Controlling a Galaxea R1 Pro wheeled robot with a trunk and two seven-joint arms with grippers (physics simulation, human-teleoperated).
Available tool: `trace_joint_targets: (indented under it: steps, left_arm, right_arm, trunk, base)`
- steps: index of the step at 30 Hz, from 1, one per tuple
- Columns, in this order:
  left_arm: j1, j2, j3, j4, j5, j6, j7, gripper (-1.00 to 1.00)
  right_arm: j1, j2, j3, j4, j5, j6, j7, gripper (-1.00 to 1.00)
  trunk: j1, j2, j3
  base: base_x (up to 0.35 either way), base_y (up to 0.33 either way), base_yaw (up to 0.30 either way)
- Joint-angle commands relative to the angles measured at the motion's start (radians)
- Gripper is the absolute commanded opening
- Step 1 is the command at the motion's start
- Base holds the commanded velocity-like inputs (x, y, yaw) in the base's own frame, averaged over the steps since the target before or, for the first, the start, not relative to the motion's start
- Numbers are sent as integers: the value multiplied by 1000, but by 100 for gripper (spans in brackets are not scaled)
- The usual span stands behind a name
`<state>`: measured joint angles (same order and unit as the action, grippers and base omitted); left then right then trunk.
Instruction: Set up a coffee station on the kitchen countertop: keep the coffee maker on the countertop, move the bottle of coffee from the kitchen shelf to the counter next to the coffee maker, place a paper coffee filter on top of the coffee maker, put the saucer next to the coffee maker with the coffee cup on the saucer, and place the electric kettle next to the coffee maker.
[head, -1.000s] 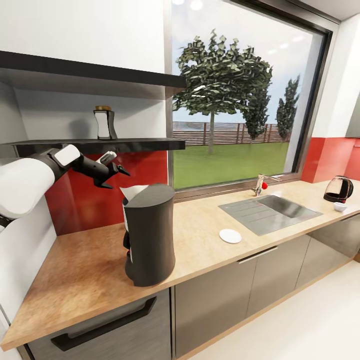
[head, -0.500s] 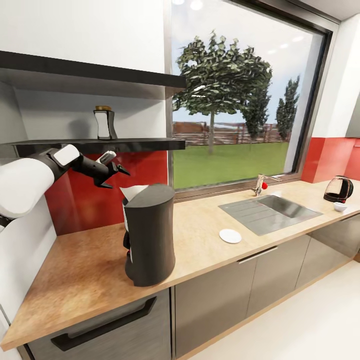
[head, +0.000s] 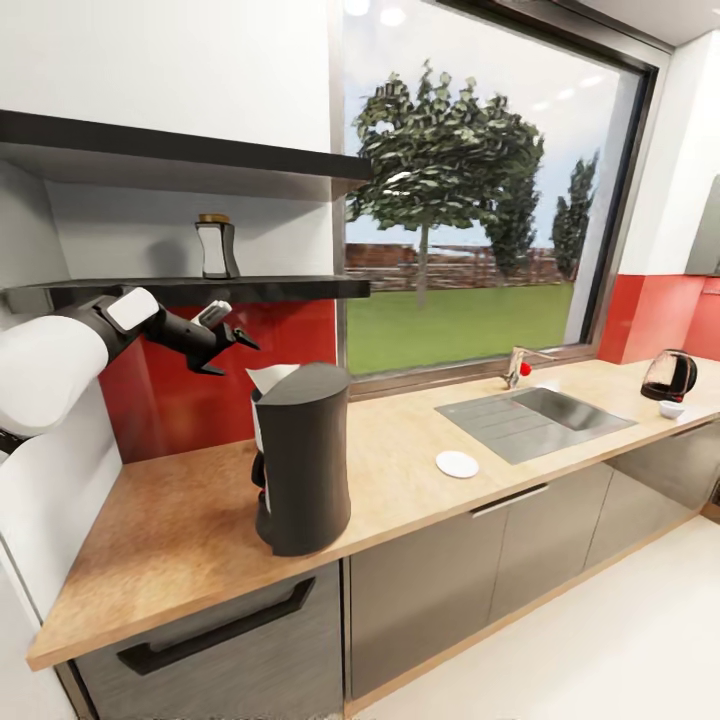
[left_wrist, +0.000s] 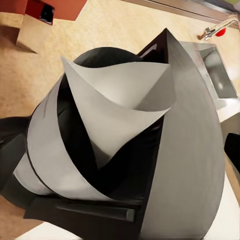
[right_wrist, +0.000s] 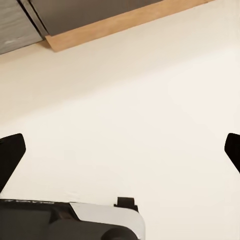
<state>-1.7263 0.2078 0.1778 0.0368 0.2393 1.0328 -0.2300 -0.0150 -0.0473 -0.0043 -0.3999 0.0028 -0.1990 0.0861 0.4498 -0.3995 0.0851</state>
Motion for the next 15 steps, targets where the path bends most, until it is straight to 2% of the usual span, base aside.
trace_joint_targets:
  steps: [1,9,12,15]
  left_arm:
    - [-1,1,0,2,2,1,0,100]
    - [-3,1,-1,-8,-2,1,-3,100]
    - [-6,1,-1,-12,-2,-1,-5,100]
    - [-8,1,0,-68,2,-2,-9,100]
  right_arm:
    - [0,0,-1,-5,0,-3,4,100]
    - [0,-1,4,-74,7,-4,8,100]
    - [0,-1,5,-120,23,-3,9,100]
    - [0,-1,6,-165,49,-4,9,100]
  trunk:
    - [0,-1,-1]
    - [0,-1,-1]
    - [0,-1,-1]
    - [0,-1,-1]
  base:
    - [-43,0,0]
    - [-12,0,0]
    - [-1,0,0]
    - [0,0,0]
